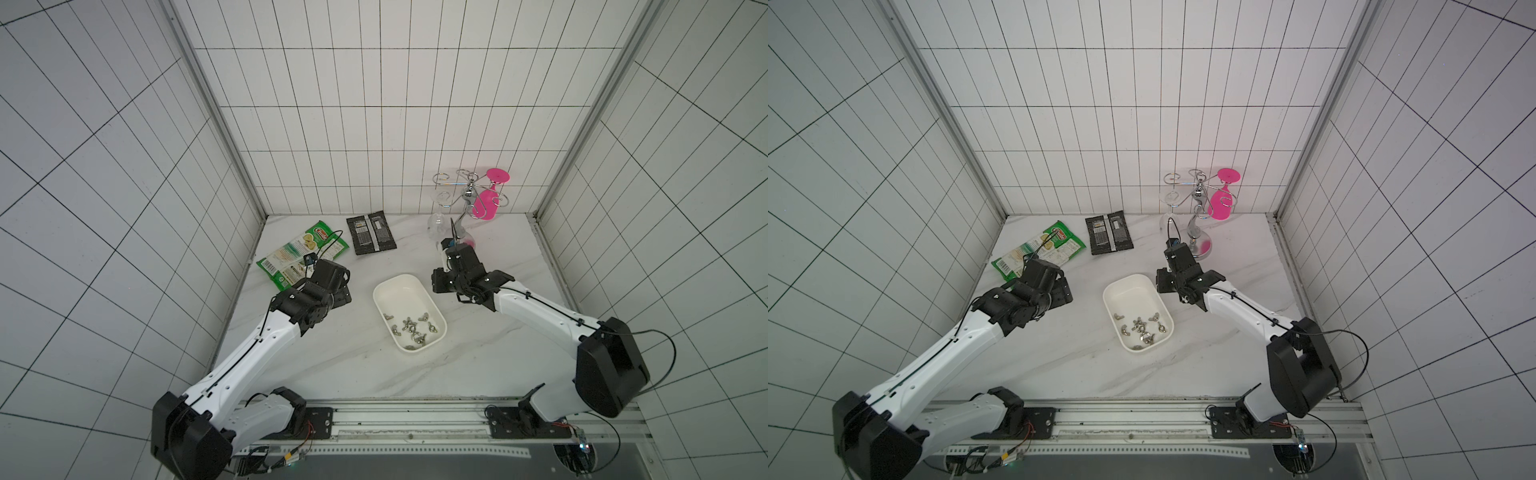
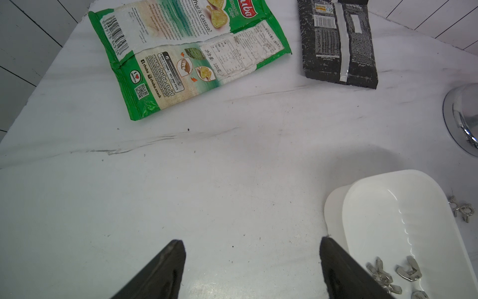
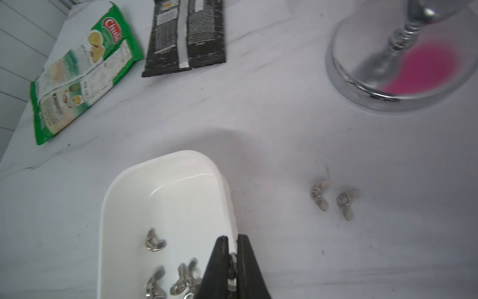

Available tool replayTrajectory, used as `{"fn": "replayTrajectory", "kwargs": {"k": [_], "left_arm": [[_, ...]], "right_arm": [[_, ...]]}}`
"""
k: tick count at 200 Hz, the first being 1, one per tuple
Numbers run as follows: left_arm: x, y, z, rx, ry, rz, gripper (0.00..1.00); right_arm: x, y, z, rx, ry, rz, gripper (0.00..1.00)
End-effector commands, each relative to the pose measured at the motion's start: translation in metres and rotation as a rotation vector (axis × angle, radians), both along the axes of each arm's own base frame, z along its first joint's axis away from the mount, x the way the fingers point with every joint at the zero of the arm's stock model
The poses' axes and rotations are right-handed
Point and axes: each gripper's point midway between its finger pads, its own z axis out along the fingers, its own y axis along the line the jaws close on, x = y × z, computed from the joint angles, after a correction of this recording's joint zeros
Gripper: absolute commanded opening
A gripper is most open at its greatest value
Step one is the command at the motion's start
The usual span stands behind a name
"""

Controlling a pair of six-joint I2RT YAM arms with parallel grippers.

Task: Take out the wing nut from the storage box
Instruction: Place the wing nut at the center of the board.

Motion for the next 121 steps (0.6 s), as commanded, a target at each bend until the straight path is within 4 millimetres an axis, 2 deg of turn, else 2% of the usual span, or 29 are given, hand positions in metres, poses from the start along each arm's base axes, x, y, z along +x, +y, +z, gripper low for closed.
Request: {"fn": "replayTrajectory", "kwargs": {"k": [1,18,47,79,121], "left_arm": [[0.001,-0.003,0.004,-0.019,-0.015,-0.004,0.85],[0.002,-0.004,0.005,-0.021,-0.016,-0.008,0.85],[0.003,-0.005,0.004,-0.016,-0.012,-0.012,0.85],[0.003,-0.005,0.003,-0.013,-0.009,-0.011,0.85],[0.004,-0.004,0.006,-0.007,-0.015,-0.008,0.85]], "right_arm": [[0.015,-0.04,-0.018,-0.031,0.026,-0.1,0.11],[0.028,-0.063,-0.037,-0.056,0.058,-0.161,0.11],[0.047,-0.086,-0.061,-0.108,0.086,-0.229,0.1],[0.065,-0.097,-0.081,-0.137,0.116,-0.261,0.1],[0.073,-0.103,-0.095,-0.134,0.141,-0.275,0.11]]}}
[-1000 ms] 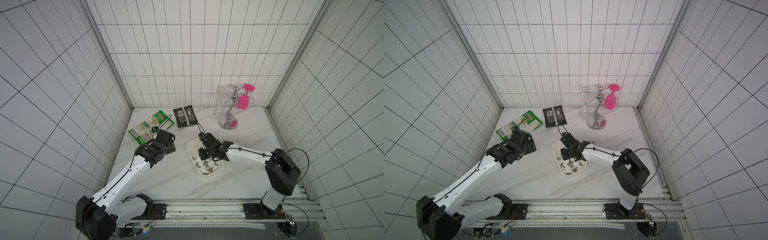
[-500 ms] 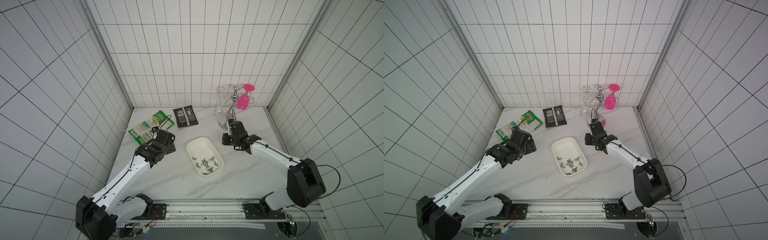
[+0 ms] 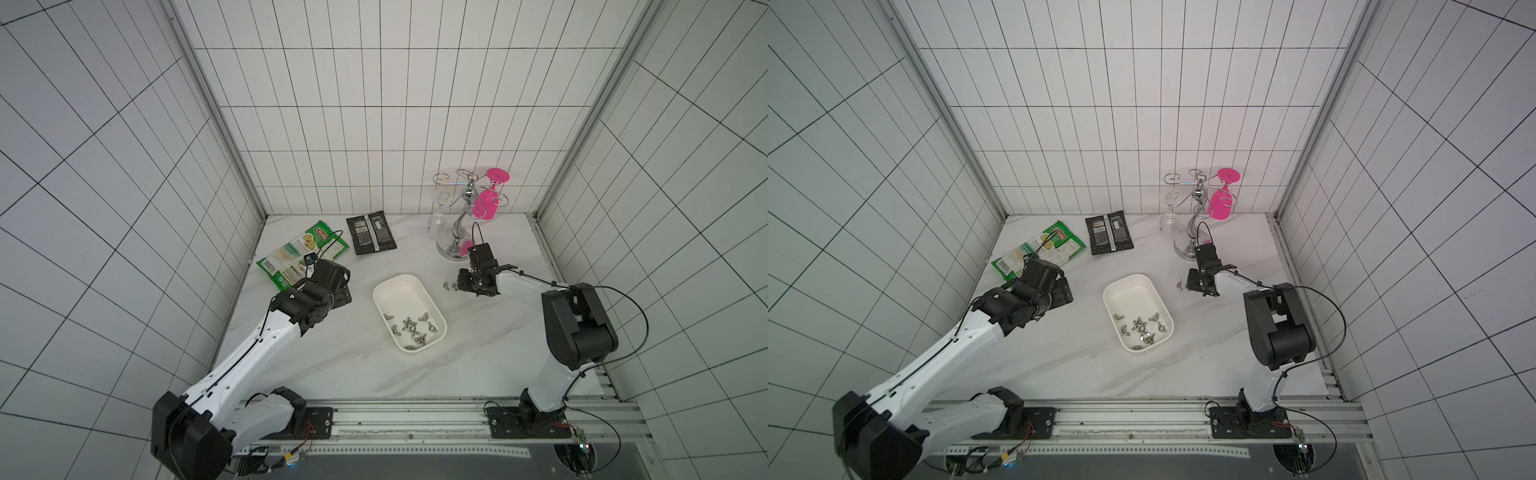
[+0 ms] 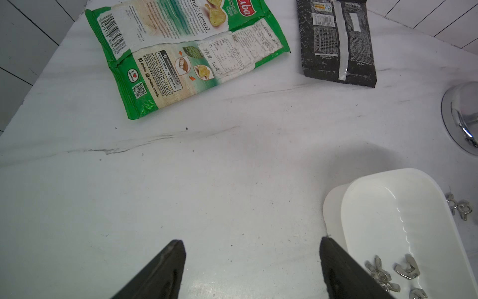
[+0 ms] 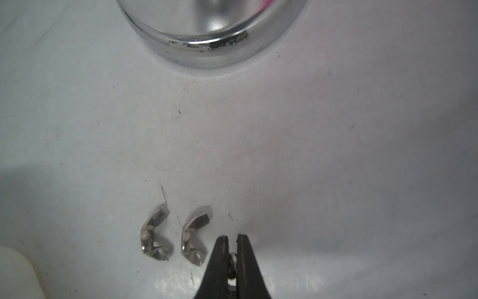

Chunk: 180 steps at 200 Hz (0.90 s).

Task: Take out the wing nut from the storage box
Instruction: Place the wing nut at the center of the board.

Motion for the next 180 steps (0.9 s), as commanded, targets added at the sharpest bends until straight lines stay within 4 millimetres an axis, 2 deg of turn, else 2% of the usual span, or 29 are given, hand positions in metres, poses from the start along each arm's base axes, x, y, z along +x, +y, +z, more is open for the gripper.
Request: {"fn": "replayTrajectory", "kwargs": {"k": [1,88,137,158,180], "left_arm": [[0.004,-0.003,0.006,-0.003,-0.018,-0.004,0.85],[0.003,-0.002,0.005,0.004,-0.015,-0.004,0.85],[0.002,-0.001,0.004,0.001,-0.015,-0.002,0.85],[0.002,-0.001,0.006,0.0,-0.018,-0.001,0.85],[0.001,0.0,0.006,0.0,-0.02,0.001,0.85]], "right_arm": [[0.015,-0.003,0.007,0.004,-0.039,-0.014,0.11],[0.021,-0.005,-0.007,0.01,-0.013,-0.021,0.13],[0.019,-0.003,-0.013,0.017,0.004,-0.017,0.23],[0.019,-0.004,-0.005,0.019,-0.009,-0.019,0.26],[0.016,-0.003,0.014,0.021,-0.043,-0.011,0.28]]}}
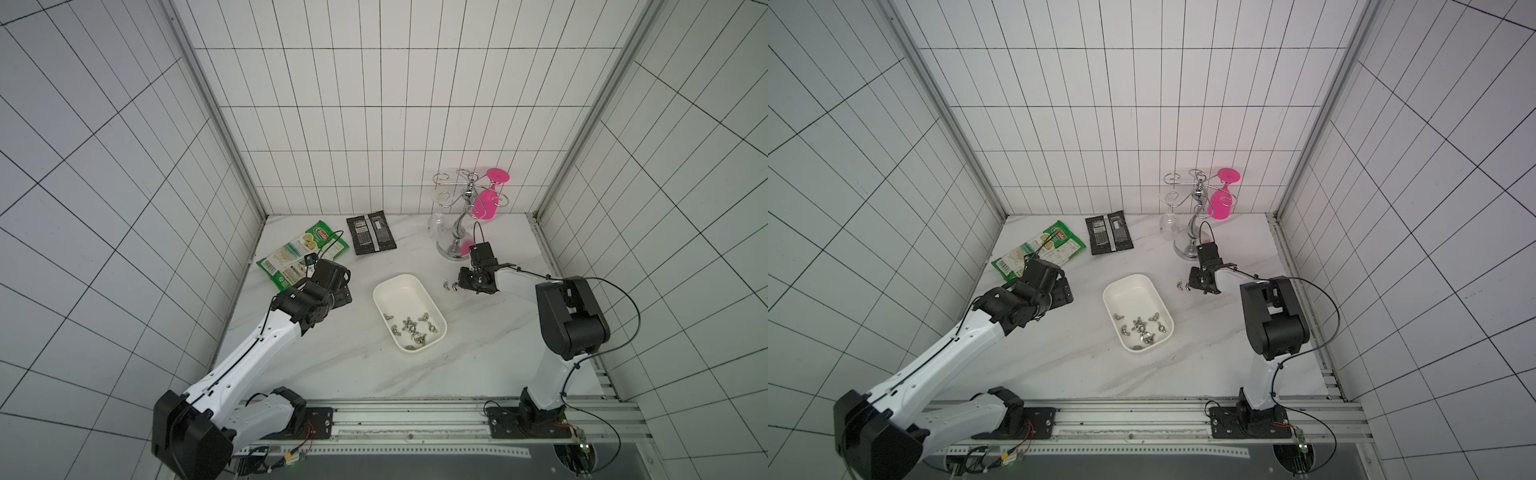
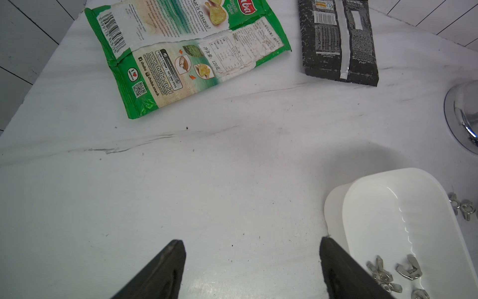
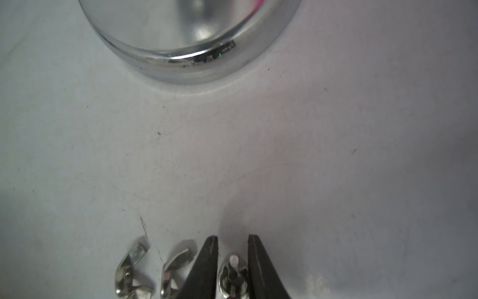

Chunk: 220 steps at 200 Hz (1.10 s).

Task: Take out the wing nut from the storage box
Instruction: Place the wing nut at the center of the board, then pick up the wing nut from the storage box.

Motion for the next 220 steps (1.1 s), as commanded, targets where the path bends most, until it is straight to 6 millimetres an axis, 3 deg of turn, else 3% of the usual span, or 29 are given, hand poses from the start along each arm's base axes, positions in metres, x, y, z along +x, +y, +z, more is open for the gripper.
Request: {"fn": "replayTrajectory", "kwargs": {"k": [1,39,85,144,220], "left_arm": [[0.001,0.0,0.008,-0.003,-0.027,0.001,0.85],[0.0,0.001,0.006,0.0,-0.022,0.003,0.85],[0.0,-0.001,0.003,-0.007,-0.017,0.002,0.85],[-0.002,-0.001,0.003,-0.015,-0.018,0.001,0.85],[-0.006,0.003,0.005,-0.008,-0.021,0.006,0.85]], "right_arm": [[0.003,0.001,0.027,0.011,-0.049,0.004,0.28],[-0.018,0.019,0.069,-0.018,-0.116,0.077,0.35],[-0.074,0.081,0.096,-0.047,-0.156,0.219,0.34],[-0.125,0.14,0.096,-0.008,-0.12,0.325,0.32],[-0.149,0.167,0.076,0.026,-0.063,0.258,0.29]]}}
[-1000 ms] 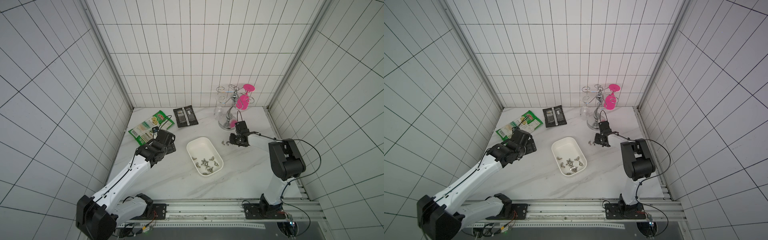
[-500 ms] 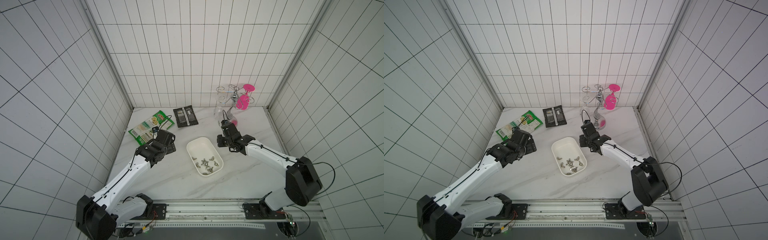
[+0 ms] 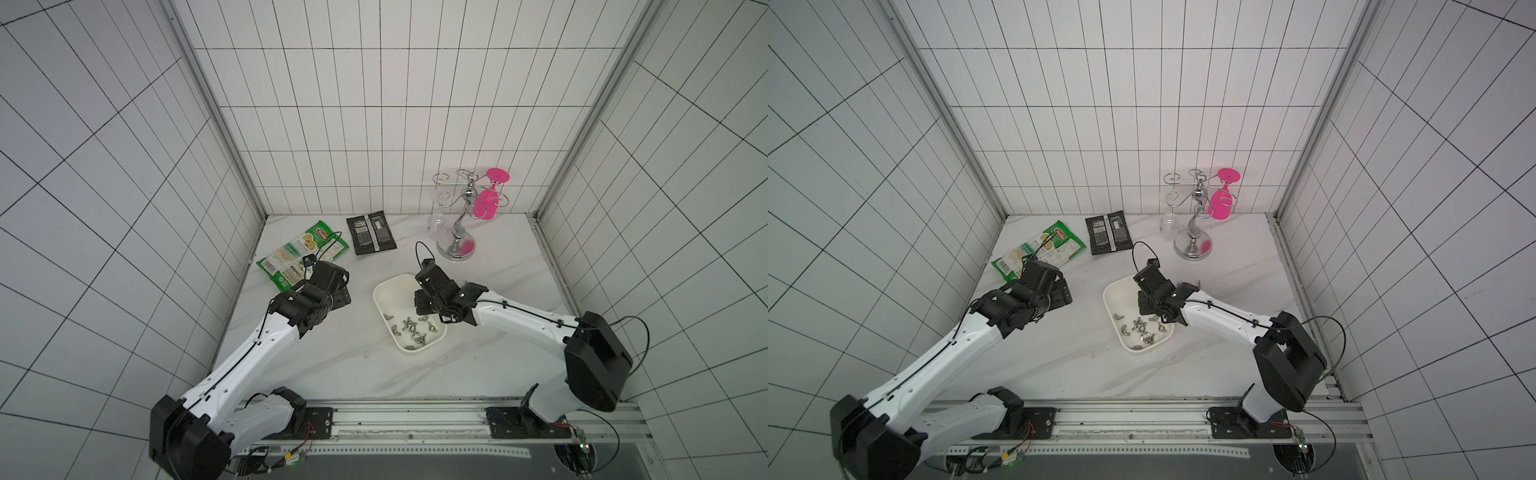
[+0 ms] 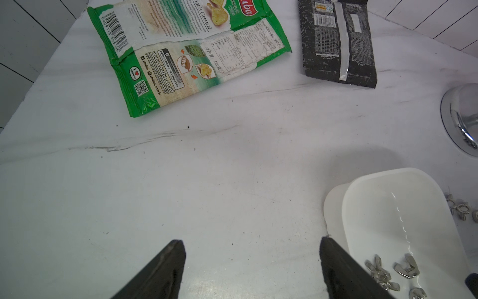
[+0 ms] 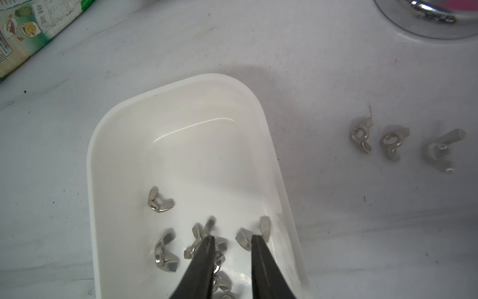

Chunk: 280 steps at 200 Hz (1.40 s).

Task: Take out the wing nut from the storage box
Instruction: Pick up the wing nut from the storage box.

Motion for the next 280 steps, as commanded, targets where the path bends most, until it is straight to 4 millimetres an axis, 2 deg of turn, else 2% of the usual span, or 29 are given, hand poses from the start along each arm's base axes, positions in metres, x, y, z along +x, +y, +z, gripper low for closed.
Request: {"fn": "replayTrajectory", "kwargs": {"k": [1,42,83,175,280], "left_arm": [[-0.002,0.001,0.004,0.002,-0.012,0.0,0.85],[-0.003,0.001,0.005,0.001,-0.015,-0.004,0.85],[-0.006,0.003,0.005,0.006,-0.019,-0.008,0.85],[-0.008,0.006,0.005,0.016,-0.025,-0.008,0.85],[-0.007,0.005,0.005,0.016,-0.021,-0.008,0.85]], "right_arm": [[-0.004,0.006,-0.004,0.0,0.02,-0.064,0.29],[-0.007,0.008,-0.025,-0.009,0.067,-0.11,0.29],[-0.004,-0.007,-0.046,-0.076,0.062,-0.181,0.3],[0.0,-0.029,-0.071,-0.143,0.069,-0.286,0.31],[-0.004,-0.032,-0.092,-0.13,0.13,-0.314,0.31]]}}
